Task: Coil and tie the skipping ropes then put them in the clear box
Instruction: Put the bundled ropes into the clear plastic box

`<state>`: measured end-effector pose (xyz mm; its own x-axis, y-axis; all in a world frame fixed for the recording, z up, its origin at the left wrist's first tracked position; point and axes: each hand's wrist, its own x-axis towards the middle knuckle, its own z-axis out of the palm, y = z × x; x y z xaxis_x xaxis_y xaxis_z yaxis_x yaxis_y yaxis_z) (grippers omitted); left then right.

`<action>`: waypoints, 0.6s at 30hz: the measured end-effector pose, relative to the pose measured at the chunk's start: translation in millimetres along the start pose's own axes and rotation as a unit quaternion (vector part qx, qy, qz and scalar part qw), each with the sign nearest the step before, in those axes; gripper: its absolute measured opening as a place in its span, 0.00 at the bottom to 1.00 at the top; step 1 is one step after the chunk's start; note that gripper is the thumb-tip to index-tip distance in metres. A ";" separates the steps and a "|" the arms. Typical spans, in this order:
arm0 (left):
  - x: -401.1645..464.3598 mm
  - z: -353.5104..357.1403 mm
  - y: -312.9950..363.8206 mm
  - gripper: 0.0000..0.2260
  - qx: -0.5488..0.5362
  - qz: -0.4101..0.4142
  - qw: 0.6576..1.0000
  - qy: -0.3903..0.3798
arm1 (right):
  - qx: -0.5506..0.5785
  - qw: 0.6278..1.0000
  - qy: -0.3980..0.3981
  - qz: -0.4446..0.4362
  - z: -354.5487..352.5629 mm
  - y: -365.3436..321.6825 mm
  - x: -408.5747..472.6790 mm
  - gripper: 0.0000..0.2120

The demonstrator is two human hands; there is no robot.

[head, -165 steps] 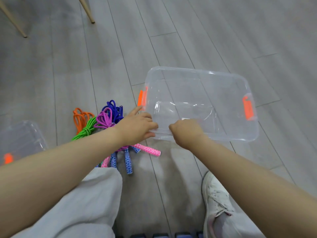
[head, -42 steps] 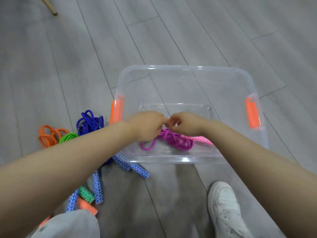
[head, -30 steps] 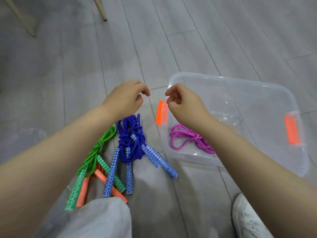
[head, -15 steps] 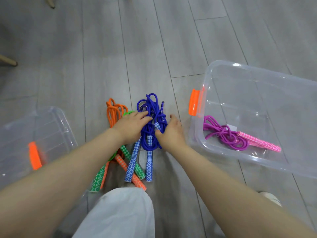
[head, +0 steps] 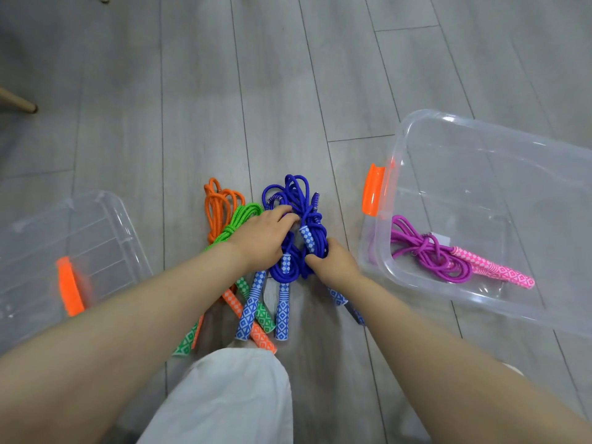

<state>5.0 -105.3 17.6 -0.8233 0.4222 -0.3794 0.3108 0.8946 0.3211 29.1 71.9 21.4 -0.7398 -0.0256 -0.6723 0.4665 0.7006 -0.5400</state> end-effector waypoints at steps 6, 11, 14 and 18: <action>-1.2 -19.7 -9.0 0.38 0.104 0.074 0.989 0.080 | 0.020 0.997 -0.040 -0.070 -24.4 -15.3 -29.8 0.03; -3.6 -40.0 -28.1 0.38 0.115 0.126 0.980 0.102 | 0.146 0.979 -0.135 -0.034 -43.3 -35.6 -59.9 0.09; -8.2 -47.8 -30.0 0.34 0.089 0.150 0.977 0.127 | 0.185 0.966 -0.176 -0.026 -62.3 -48.8 -75.5 0.08; -6.6 -69.8 -16.5 0.25 0.077 0.166 0.970 0.160 | 0.197 0.950 -0.241 -0.008 -94.3 -60.2 -91.8 0.12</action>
<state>-27.8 -133.1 75.4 -0.7641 0.6449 0.0196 0.6301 0.7394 0.2373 23.2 99.3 163.4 -0.4851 -0.4240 -0.7648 0.6721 0.3788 -0.6363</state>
